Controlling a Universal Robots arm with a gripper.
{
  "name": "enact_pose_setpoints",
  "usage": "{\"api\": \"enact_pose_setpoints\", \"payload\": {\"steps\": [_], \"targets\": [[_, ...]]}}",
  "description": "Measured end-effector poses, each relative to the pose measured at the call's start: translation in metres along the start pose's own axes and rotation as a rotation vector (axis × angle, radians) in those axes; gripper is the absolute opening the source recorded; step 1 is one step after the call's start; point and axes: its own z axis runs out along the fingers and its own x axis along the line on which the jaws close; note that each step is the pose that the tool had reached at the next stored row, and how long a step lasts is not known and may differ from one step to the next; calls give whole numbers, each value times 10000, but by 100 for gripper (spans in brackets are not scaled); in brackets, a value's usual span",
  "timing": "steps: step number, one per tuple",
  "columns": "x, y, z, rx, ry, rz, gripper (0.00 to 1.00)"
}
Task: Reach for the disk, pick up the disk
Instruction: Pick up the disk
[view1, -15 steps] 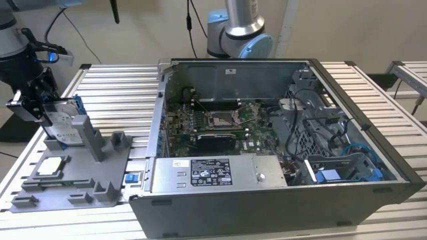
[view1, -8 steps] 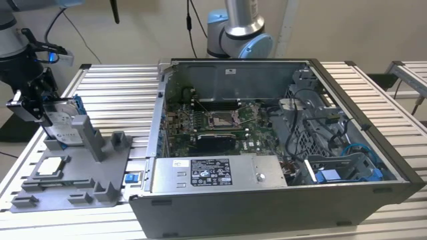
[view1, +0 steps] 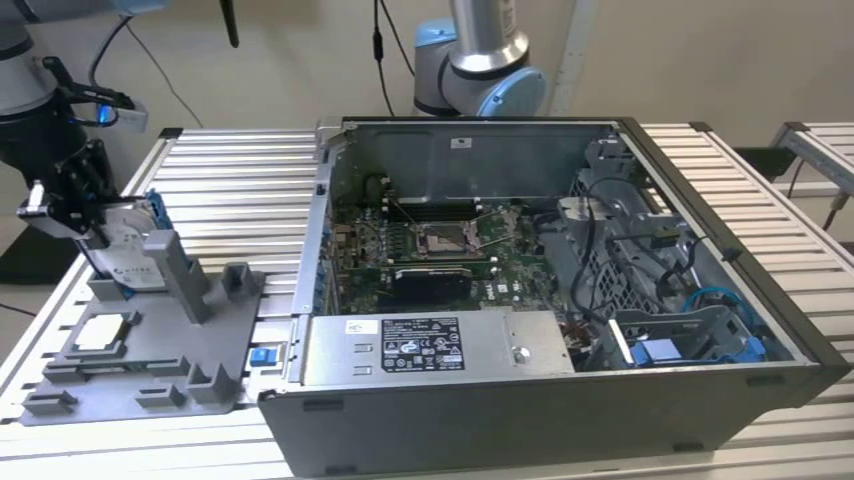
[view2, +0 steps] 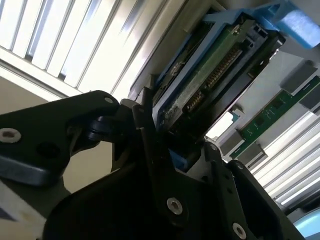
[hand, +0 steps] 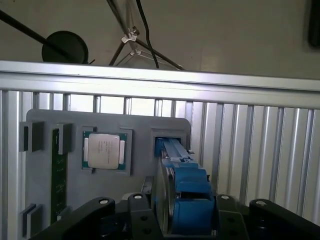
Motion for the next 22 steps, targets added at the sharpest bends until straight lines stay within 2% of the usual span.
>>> {"api": "enact_pose_setpoints", "payload": {"steps": [16,20,22], "targets": [[-1,0,0,0,0,0,0],[-4,0,1,-1,56,1,0],[-4,0,-2,-4,25,-1,0]]}}
